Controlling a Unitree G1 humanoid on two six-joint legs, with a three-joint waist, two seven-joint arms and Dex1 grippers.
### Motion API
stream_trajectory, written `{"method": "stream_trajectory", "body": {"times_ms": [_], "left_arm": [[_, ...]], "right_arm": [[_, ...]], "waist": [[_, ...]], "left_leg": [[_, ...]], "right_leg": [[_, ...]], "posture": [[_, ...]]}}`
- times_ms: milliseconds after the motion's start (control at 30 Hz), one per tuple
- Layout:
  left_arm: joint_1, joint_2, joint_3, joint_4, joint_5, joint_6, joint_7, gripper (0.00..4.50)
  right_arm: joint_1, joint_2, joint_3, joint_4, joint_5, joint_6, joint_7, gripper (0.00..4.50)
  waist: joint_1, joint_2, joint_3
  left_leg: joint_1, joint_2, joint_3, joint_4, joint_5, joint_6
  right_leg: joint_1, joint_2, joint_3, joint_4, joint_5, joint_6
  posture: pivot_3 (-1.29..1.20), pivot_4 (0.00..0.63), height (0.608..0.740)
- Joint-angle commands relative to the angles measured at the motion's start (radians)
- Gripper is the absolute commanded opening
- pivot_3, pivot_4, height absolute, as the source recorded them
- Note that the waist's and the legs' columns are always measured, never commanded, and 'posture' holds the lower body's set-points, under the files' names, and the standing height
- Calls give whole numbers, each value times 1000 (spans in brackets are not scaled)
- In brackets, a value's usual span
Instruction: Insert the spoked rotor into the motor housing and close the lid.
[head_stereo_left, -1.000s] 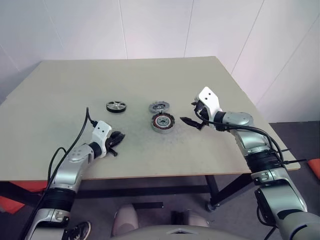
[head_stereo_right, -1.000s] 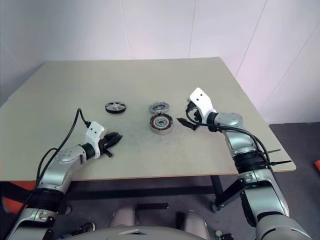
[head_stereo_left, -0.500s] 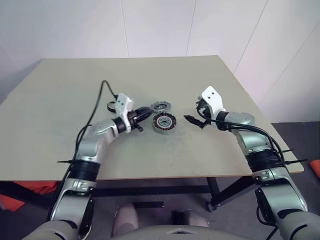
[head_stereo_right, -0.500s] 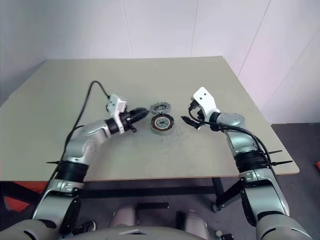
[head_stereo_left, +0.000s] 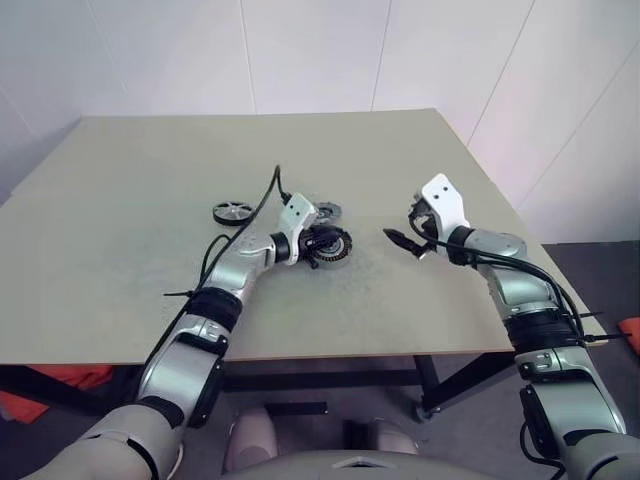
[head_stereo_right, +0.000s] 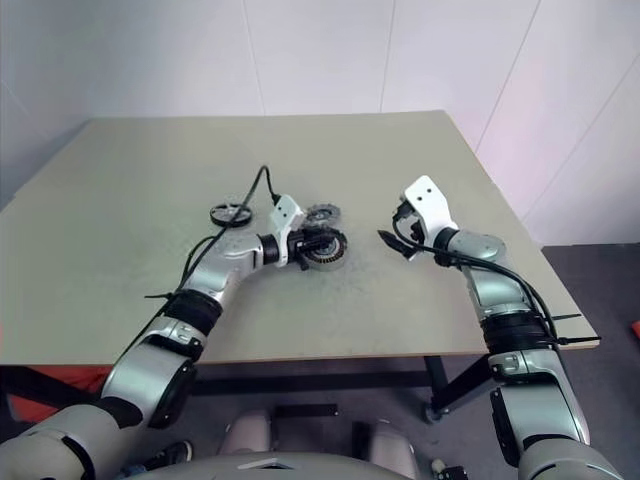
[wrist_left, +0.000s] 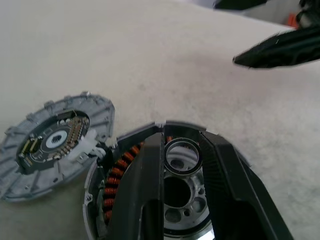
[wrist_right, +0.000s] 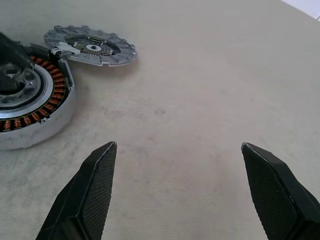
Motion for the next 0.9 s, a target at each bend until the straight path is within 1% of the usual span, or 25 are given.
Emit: {"method": "stream_trajectory", "body": {"times_ms": [33, 100, 167, 200, 267, 467, 633, 767, 900], "left_arm": [[-31, -7, -12, 27, 28, -42, -26, 815], [-31, -7, -11, 38, 39, -53, -22, 1487], [-32, -7, -2, 42, 43, -58, -21, 2030], [-32, -6, 1, 43, 45, -63, -17, 2434], [-35, -9, 23, 43, 37, -74, 7, 3072], [-46, -21, 140, -49, -64, -73, 37, 3072], [-17, 8, 232, -231, -174, 22, 31, 3072], [31, 55, 289, -382, -247, 118, 49, 3072], [115, 158, 344, -486, -256, 178, 85, 3072]], "right_arm": [[-13, -9, -28, -50, 10, 0, -11, 4500], [-17, -9, -29, -45, 10, -1, -12, 4500], [-19, -9, -28, -41, 9, -2, -14, 4500], [-20, -9, -28, -40, 9, -3, -14, 4500], [-22, -7, -26, -38, 8, -4, -15, 4500], [-29, 8, -19, -47, 18, -7, -4, 4500], [-13, 31, 0, -138, 51, 17, 39, 4500], [8, 67, 38, -188, 46, 50, 53, 4500], [29, 121, 86, -206, 28, 73, 35, 4500]], "waist": [[2, 0, 0], [3, 0, 0], [3, 0, 0], [2, 0, 0], [0, 0, 0], [2, 0, 0], [1, 0, 0], [-1, 0, 0], [-5, 1, 0]], "left_leg": [[0, 0, 0, 0, 0, 0], [0, 0, 0, 0, 0, 0], [0, 0, 0, 0, 0, 0], [0, 0, 0, 0, 0, 0], [1, 0, 0, 0, 0, 0], [1, 0, 0, 0, 0, 0], [-3, 0, 0, 0, 0, 1], [-5, 1, 0, 0, 0, 1], [-5, 1, 0, 0, 0, 1]], "right_leg": [[0, 0, 0, 0, 0, 0], [0, 0, 0, 0, 0, 0], [1, -1, 0, 0, 0, 0], [1, -1, 0, 0, 0, 0], [1, 0, 0, 0, 0, 0], [1, -1, -1, -1, 0, 0], [-2, 0, -1, -1, 0, -1], [-5, 0, -1, 0, 0, -1], [-5, 0, -1, 0, 0, -1]], "posture": [[0, 0, 740], [0, 0, 740], [0, 0, 740], [0, 0, 740], [0, 0, 740], [0, 0, 740], [0, 0, 740], [0, 0, 740], [0, 0, 740]]}}
